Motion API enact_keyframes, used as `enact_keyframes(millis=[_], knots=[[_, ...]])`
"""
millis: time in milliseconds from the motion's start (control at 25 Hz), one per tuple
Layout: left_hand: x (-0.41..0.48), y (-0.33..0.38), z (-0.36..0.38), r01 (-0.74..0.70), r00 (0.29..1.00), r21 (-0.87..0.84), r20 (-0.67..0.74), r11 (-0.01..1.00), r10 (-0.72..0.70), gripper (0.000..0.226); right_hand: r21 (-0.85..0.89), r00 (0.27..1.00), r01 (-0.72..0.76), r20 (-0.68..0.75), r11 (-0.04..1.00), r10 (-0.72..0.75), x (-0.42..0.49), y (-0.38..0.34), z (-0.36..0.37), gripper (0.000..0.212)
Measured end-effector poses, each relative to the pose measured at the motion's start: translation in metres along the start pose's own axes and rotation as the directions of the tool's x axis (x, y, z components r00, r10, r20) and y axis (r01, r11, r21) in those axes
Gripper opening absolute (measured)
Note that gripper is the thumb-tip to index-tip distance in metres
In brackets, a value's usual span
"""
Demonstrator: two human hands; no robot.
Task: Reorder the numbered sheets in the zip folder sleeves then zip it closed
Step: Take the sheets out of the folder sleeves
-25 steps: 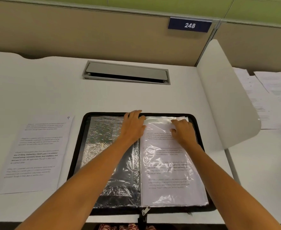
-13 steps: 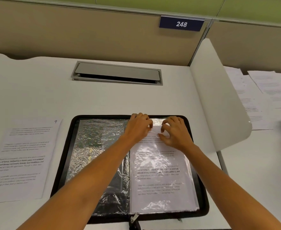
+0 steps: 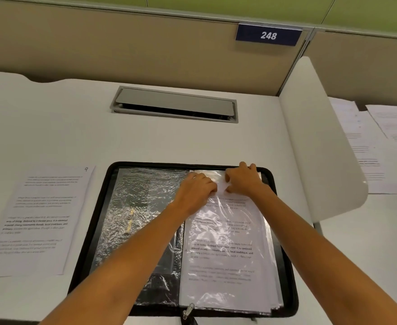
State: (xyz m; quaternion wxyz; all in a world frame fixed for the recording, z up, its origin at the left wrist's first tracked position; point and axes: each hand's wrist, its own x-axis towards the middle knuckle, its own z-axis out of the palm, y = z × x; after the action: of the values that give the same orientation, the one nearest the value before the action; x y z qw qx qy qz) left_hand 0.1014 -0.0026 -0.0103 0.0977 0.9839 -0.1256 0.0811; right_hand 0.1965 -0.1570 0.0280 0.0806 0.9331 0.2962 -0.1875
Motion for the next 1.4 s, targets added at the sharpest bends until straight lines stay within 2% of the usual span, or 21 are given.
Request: enact_keyframes(millis=[160,320,520,600,760,880,1000,1120,1160,1240,1400], knots=[[-0.002,0.0,0.002,-0.005,0.999,-0.005,-0.052,1.0,0.005,0.005,0.077,0.999,0.016,0.041,0.997,-0.019,0.003,0.003,-0.001,0.014],[-0.001,-0.002,0.002,-0.011,0.997,-0.025,-0.08,1.0,0.009,0.005,0.103,0.996,0.054,0.064,0.993,-0.061,0.002,0.007,-0.001,0.018],[0.003,-0.003,-0.001,0.025,0.998,-0.072,-0.064,0.997,-0.03,0.011,0.116,0.997,0.075,-0.008,0.99,-0.075,0.007,0.012,-0.011,0.009],[0.007,-0.003,-0.006,0.038,0.999,-0.077,-0.032,0.996,-0.041,0.014,0.102,0.997,0.075,-0.031,0.992,-0.072,0.012,0.015,-0.015,0.014],[0.016,-0.003,-0.012,0.056,0.998,-0.113,0.03,0.992,-0.053,0.023,0.084,0.997,0.059,-0.063,0.995,-0.054,0.025,0.023,-0.026,0.017],[0.031,-0.004,-0.019,0.204,0.978,-0.15,0.065,0.967,-0.196,0.046,0.132,0.995,0.061,-0.092,0.989,-0.049,0.035,0.03,-0.035,0.013],[0.053,-0.011,-0.029,0.473,0.881,-0.17,0.088,0.865,-0.465,0.062,0.19,0.993,0.043,-0.114,0.981,-0.021,0.045,0.035,-0.045,0.012],[0.075,-0.028,-0.033,0.697,0.716,-0.277,0.303,0.661,-0.628,0.065,0.305,0.994,0.034,-0.11,0.952,0.0,0.056,0.04,-0.052,0.009],[0.08,-0.035,-0.03,0.745,0.666,-0.322,0.38,0.584,-0.642,0.064,0.359,0.995,0.03,-0.101,0.933,0.007,0.06,0.042,-0.054,0.006],[0.087,-0.046,-0.026,0.788,0.613,-0.395,0.445,0.472,-0.652,0.063,0.462,0.996,0.029,-0.084,0.886,0.011,0.064,0.043,-0.061,0.004],[0.091,-0.058,-0.023,0.766,0.611,-0.568,0.499,0.301,-0.615,0.052,0.56,0.997,0.022,-0.071,0.828,0.021,0.067,0.042,-0.069,0.009]])
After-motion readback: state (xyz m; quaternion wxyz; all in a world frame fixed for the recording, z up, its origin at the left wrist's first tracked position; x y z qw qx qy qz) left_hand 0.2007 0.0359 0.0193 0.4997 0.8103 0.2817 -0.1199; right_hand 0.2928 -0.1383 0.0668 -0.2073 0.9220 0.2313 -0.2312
